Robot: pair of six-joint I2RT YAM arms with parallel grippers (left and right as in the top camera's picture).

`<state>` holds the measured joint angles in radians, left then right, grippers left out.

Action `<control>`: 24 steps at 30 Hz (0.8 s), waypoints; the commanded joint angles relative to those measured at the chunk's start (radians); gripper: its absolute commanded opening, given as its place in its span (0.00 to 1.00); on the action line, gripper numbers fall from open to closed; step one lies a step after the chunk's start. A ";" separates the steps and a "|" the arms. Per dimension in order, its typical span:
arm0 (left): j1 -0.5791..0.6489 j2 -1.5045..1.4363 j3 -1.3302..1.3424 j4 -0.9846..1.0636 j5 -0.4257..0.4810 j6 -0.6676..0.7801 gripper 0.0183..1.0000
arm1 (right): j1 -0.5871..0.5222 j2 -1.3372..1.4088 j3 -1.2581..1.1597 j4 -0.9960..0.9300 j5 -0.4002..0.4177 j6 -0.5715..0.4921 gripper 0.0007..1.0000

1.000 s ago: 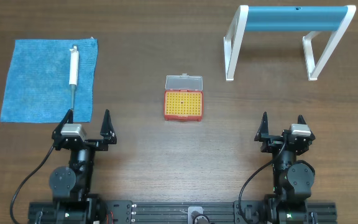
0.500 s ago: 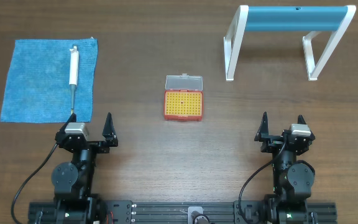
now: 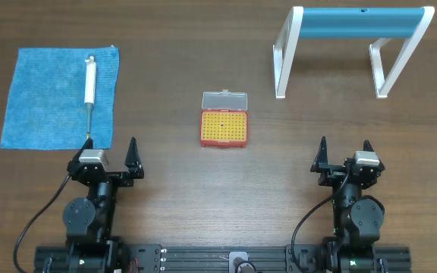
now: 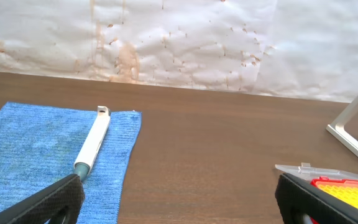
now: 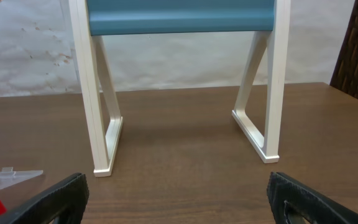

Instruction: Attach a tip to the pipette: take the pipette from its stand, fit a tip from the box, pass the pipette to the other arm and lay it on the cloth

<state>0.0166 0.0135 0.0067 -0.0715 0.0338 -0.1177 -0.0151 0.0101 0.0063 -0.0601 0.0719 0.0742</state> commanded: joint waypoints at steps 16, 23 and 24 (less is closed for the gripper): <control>-0.003 -0.010 -0.001 -0.009 -0.011 0.002 1.00 | -0.003 -0.010 -0.002 -0.007 -0.007 -0.034 0.95; -0.003 -0.010 -0.001 -0.009 -0.011 0.002 1.00 | -0.003 -0.009 -0.002 -0.008 -0.032 -0.034 0.94; -0.003 -0.010 -0.001 -0.009 -0.011 0.002 1.00 | -0.003 -0.009 -0.002 -0.008 -0.032 -0.034 0.94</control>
<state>0.0166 0.0135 0.0067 -0.0715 0.0338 -0.1177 -0.0151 0.0097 0.0063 -0.0608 0.0559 0.0586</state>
